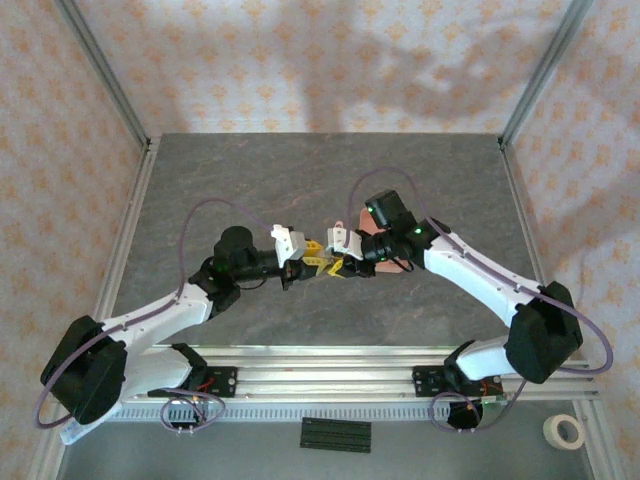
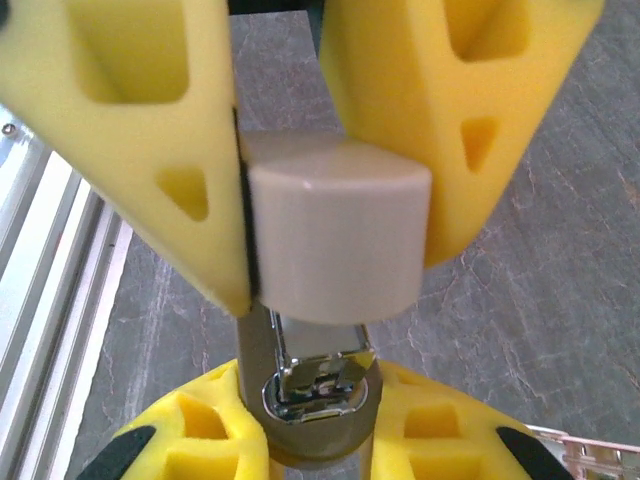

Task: Load the staples into the stapler

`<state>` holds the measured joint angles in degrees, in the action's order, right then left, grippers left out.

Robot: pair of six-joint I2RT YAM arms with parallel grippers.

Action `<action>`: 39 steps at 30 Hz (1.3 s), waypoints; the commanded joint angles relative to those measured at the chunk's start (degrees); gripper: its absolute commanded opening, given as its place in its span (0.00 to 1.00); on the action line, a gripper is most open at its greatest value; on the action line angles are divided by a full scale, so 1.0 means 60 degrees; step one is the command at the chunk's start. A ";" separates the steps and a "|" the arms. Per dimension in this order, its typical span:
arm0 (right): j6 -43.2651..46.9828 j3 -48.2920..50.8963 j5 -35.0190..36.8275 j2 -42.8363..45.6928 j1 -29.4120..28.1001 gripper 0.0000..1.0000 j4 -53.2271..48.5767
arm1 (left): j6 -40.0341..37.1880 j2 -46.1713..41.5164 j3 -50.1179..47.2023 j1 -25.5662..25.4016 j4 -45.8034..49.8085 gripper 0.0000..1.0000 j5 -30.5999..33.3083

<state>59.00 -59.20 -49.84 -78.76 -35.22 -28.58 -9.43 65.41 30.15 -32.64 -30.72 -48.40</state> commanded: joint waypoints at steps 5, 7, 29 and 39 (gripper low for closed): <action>-0.0841 0.0570 -0.0198 -0.0256 0.0187 0.11 0.0806 | 0.0354 -0.0515 -0.0190 0.0030 -0.0982 0.24 0.0272; -0.1159 0.0733 -0.0323 -0.0274 0.0179 0.13 0.1203 | 0.0399 -0.0544 -0.0191 0.0043 -0.1078 0.24 0.0306; -0.4081 0.1802 -0.0613 0.0049 0.0067 0.41 0.3889 | 0.0605 -0.0192 -0.0221 0.0042 -0.1926 0.24 0.0243; -0.6242 0.2344 -0.0085 0.2031 0.0195 0.53 0.3795 | -0.0529 -0.0452 -0.0308 0.0037 -0.0880 0.24 0.1157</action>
<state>29.32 -46.15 -51.79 -70.30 -34.33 -7.57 -8.73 64.10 28.71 -32.53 -37.28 -44.27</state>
